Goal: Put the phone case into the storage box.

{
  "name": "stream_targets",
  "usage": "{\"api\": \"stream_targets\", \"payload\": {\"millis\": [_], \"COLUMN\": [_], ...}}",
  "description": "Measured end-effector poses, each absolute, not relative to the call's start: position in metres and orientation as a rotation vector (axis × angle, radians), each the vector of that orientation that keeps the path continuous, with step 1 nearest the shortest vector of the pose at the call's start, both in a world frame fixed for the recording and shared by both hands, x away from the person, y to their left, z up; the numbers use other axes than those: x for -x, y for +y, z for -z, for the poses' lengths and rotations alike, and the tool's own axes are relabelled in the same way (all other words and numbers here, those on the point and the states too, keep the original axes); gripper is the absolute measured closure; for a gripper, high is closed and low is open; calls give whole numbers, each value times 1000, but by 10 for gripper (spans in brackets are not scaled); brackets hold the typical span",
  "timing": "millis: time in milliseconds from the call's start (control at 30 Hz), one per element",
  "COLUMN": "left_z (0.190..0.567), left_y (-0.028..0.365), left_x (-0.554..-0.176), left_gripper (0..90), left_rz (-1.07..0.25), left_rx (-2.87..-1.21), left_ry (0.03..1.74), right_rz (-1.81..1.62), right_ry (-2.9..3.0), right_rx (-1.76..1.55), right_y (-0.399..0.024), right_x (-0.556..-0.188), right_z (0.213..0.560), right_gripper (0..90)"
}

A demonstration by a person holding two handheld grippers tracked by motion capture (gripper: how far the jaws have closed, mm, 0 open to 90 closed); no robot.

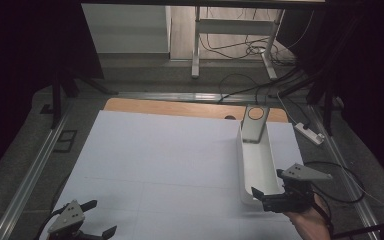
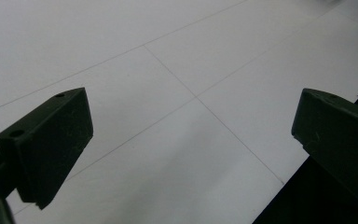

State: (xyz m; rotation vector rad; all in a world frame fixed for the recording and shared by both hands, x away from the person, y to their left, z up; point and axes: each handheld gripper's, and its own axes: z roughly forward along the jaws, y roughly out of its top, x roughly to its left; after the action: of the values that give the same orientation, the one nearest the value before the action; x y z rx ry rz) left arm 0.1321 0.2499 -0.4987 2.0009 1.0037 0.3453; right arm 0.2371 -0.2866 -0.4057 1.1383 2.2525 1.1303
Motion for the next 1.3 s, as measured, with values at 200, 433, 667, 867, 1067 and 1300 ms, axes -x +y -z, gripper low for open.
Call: {"api": "stream_targets", "payload": {"millis": [200,433,667,867,1067,1300], "left_z": [499,498,498,498,498,498], "left_y": [250,250,250,250,250,250], "left_x": [-132,-132,-132,-132,-132,-132], "left_gripper": [0,0,0,0,0,0], "left_rz": [-347,-348,-349,-350,-350,-350], "left_rx": [-2001,-2000,-2001,-2003,-2003,-2000], "left_ry": [1002,1002,1002,1001,1001,1001], "right_rz": [-1130,-1109,-1102,-1071,-1077,-1085], "right_ry": [2248,2232,2227,2228,2219,2205], "right_rx": [-1144,-1166,-1180,-1207,-1248,-1289], "right_y": [-290,-295,-301,-310,-318,-322], "right_x": [-227,-216,-207,-197,-187,-176], "right_z": [407,410,413,419,425,434], "right_gripper": [0,0,0,0,0,0]}}
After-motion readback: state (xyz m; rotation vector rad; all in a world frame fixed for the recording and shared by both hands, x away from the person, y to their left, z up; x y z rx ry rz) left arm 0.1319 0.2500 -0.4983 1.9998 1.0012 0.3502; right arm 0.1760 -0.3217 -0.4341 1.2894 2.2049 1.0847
